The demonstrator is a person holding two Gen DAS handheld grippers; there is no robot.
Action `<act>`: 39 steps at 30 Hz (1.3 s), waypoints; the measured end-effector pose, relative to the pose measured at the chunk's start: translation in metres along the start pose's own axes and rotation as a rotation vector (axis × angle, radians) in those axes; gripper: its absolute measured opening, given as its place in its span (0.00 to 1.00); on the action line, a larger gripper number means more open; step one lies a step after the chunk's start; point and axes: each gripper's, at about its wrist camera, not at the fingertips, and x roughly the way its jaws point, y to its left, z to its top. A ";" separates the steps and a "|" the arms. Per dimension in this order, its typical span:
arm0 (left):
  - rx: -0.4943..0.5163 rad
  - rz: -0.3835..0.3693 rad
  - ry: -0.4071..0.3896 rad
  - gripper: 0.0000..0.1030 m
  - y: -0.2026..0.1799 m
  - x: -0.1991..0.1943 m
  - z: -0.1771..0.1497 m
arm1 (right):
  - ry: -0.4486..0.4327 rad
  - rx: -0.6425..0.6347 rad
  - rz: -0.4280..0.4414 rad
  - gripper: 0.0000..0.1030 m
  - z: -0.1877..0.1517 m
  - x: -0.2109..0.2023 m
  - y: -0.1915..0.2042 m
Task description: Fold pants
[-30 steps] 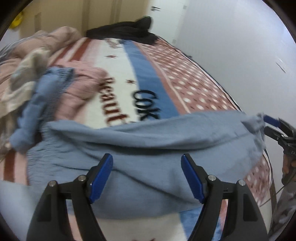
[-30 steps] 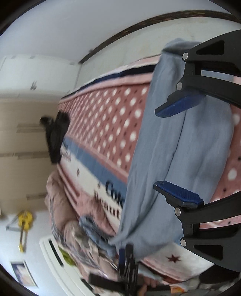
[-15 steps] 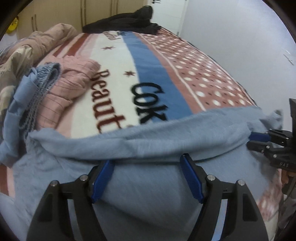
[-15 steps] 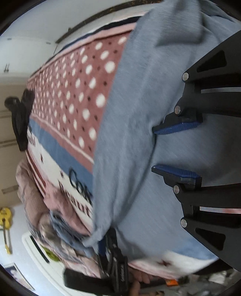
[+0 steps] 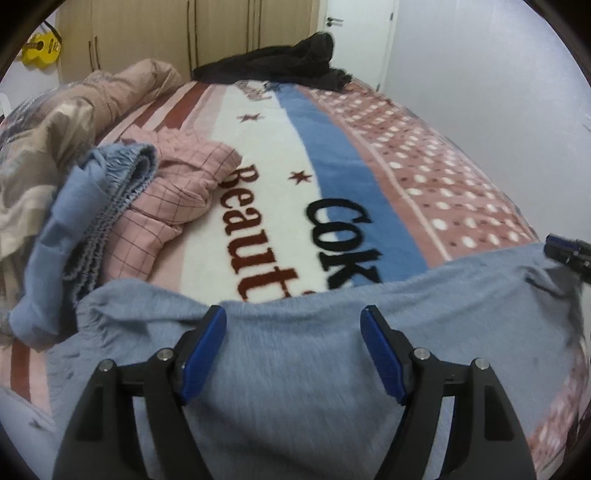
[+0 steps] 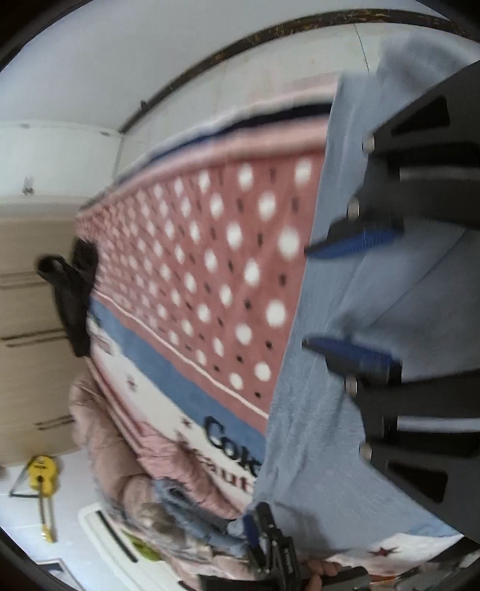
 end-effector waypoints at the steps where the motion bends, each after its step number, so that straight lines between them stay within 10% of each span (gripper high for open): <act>1: -0.003 -0.021 -0.009 0.70 -0.001 -0.008 -0.003 | -0.030 0.015 -0.023 0.51 -0.005 -0.019 -0.012; 8: 0.030 -0.050 -0.022 0.73 -0.016 -0.038 -0.017 | -0.052 0.082 -0.175 0.71 -0.059 -0.095 -0.083; 19: 0.034 -0.037 0.022 0.74 -0.021 -0.031 -0.033 | 0.062 0.120 -0.318 0.70 -0.119 -0.065 -0.146; 20: 0.033 -0.036 0.023 0.74 -0.021 -0.031 -0.033 | 0.048 0.130 -0.322 0.68 -0.118 -0.062 -0.151; 23: 0.034 -0.035 0.025 0.74 -0.021 -0.030 -0.033 | 0.042 0.153 -0.347 0.05 -0.114 -0.055 -0.159; 32: 0.049 -0.013 0.040 0.74 -0.024 -0.023 -0.034 | -0.068 0.173 -0.440 0.02 -0.108 -0.116 -0.179; 39: 0.048 -0.016 0.053 0.74 -0.027 -0.021 -0.033 | 0.068 0.138 -0.260 0.02 -0.100 -0.165 -0.180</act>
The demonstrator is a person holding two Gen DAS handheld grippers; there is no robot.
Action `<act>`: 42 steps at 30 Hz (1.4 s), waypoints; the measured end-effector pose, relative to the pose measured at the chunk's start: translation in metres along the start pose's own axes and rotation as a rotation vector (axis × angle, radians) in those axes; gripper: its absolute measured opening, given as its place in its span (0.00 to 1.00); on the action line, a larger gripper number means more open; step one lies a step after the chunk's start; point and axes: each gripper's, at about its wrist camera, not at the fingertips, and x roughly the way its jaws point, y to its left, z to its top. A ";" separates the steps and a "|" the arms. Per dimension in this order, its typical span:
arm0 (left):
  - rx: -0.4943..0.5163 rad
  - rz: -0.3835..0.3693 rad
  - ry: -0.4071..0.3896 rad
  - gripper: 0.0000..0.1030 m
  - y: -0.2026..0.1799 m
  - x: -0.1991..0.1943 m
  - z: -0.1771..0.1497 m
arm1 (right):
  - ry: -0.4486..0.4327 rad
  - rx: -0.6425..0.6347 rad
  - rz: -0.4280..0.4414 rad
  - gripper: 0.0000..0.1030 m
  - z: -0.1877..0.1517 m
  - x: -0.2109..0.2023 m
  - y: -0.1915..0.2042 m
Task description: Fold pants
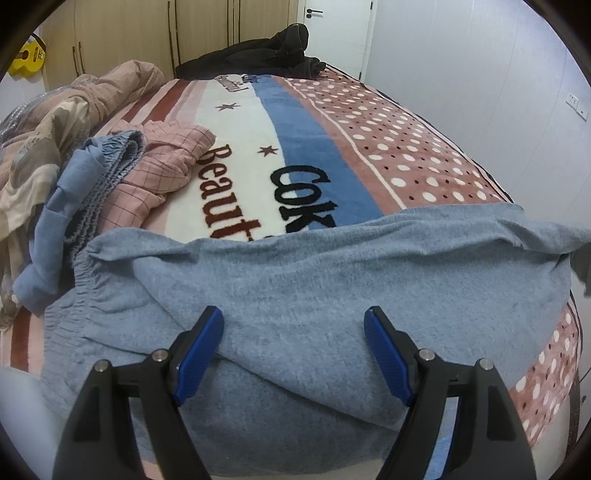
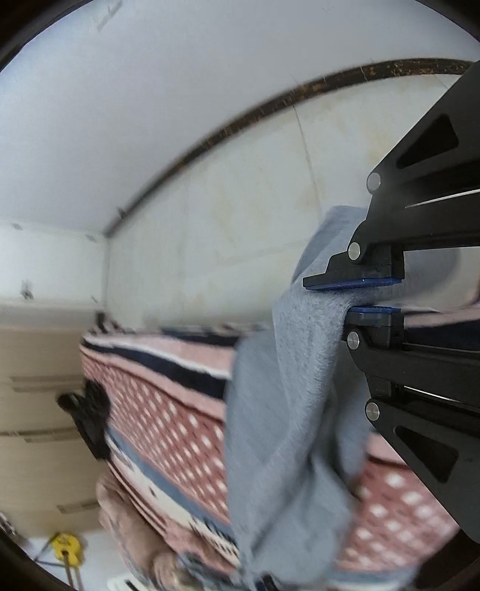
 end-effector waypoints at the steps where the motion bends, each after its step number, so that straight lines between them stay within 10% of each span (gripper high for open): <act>1: -0.001 -0.003 0.003 0.74 0.000 0.000 0.000 | 0.042 -0.008 0.028 0.02 0.002 -0.002 -0.002; 11: -0.006 -0.011 0.023 0.75 -0.001 0.016 0.007 | 0.281 0.107 0.041 0.19 0.027 0.073 -0.047; 21: -0.074 0.033 -0.017 0.75 0.021 0.028 0.021 | 0.109 0.195 -0.085 0.32 0.042 0.134 -0.027; 25: -0.067 0.009 -0.033 0.75 0.018 0.019 0.020 | 0.026 0.144 -0.115 0.64 0.042 0.102 -0.003; 33: -0.045 -0.072 -0.031 0.75 -0.006 0.009 0.020 | -0.058 -0.010 0.090 0.55 0.018 0.031 0.067; 37: -0.008 -0.094 -0.007 0.75 -0.020 0.015 0.015 | -0.008 -0.090 0.302 0.28 0.006 0.043 0.126; 42: 0.026 -0.081 0.011 0.75 -0.023 0.024 0.009 | 0.070 -0.174 0.323 0.25 -0.001 0.082 0.178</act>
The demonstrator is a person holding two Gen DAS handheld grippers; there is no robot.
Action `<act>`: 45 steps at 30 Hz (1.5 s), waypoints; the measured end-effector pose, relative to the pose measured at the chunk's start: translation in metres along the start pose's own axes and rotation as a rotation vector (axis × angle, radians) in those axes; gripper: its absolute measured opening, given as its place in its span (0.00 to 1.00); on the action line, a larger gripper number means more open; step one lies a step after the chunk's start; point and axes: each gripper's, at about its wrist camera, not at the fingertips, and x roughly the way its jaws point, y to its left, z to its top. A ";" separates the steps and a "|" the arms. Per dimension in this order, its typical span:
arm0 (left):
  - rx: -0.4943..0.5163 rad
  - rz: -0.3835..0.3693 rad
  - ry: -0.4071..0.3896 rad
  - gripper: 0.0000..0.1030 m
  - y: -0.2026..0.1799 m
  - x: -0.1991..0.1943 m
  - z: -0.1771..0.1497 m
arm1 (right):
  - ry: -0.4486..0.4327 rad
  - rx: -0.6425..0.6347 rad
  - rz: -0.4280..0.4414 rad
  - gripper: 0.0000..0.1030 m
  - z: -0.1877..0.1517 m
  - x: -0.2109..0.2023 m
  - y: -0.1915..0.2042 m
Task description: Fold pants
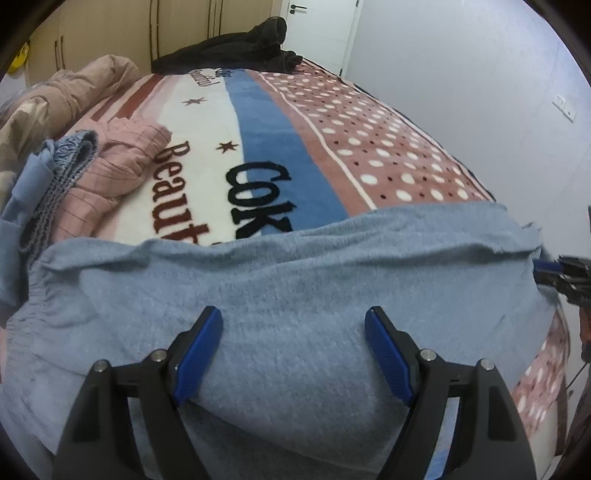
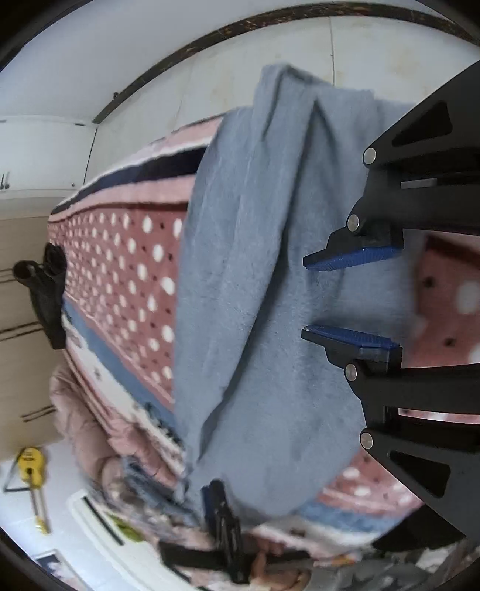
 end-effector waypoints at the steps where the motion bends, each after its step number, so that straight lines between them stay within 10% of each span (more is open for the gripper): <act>1: 0.008 0.010 -0.002 0.75 0.000 0.001 0.000 | 0.000 0.001 -0.011 0.23 0.004 0.007 -0.002; 17: -0.086 0.154 -0.047 0.75 0.051 0.034 0.030 | -0.077 0.123 -0.226 0.23 0.078 0.049 -0.074; 32: -0.052 0.110 -0.067 0.75 0.036 0.007 0.009 | 0.006 0.135 -0.060 0.28 0.017 -0.003 -0.081; 45: -0.053 0.122 -0.072 0.75 0.038 0.014 0.011 | -0.071 0.228 -0.338 0.31 0.033 0.017 -0.131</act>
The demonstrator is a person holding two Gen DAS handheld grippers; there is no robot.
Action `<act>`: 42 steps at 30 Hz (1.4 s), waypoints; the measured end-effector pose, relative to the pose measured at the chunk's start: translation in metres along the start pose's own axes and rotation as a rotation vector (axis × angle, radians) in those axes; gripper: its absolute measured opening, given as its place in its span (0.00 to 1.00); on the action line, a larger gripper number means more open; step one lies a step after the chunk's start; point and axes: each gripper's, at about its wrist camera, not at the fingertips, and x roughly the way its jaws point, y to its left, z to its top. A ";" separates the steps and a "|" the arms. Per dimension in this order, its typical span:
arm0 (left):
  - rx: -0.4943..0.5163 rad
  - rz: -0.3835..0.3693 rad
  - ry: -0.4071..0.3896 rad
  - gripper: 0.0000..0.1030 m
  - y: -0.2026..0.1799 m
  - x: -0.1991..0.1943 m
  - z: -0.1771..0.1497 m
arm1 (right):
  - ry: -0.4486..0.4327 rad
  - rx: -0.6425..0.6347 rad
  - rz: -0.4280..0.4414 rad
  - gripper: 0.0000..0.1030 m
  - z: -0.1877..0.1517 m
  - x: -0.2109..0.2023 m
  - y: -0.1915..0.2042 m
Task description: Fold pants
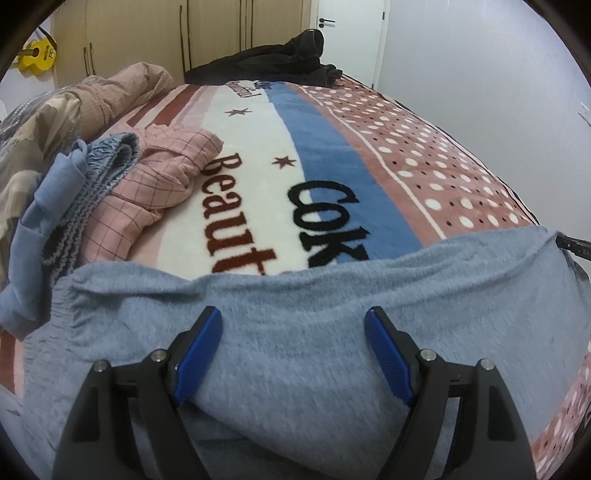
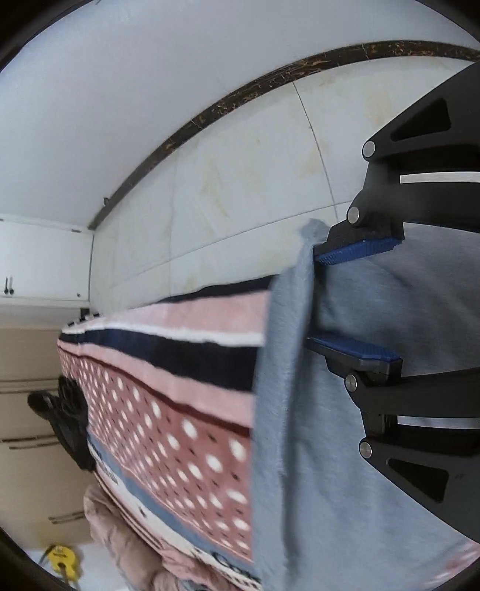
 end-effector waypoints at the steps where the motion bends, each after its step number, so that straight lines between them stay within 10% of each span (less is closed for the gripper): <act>1: -0.009 0.004 -0.006 0.75 0.003 0.001 0.002 | 0.000 0.010 0.010 0.30 0.004 0.003 0.001; 11: -0.044 0.020 -0.045 0.75 0.015 -0.005 0.004 | -0.063 0.021 -0.071 0.30 0.028 0.009 0.000; 15: -0.042 -0.004 -0.049 0.75 0.014 -0.018 0.000 | -0.088 0.022 -0.083 0.58 0.022 -0.018 -0.009; 28: -0.053 -0.071 -0.037 0.75 0.007 -0.063 -0.028 | 0.005 -0.140 -0.025 0.58 -0.084 -0.071 0.004; 38: -0.051 -0.069 -0.018 0.75 0.007 -0.059 -0.040 | -0.072 -0.075 -0.022 0.57 -0.074 -0.044 0.007; 42: -0.055 -0.068 -0.022 0.75 0.012 -0.063 -0.043 | -0.108 -0.077 -0.037 0.10 -0.068 -0.043 0.011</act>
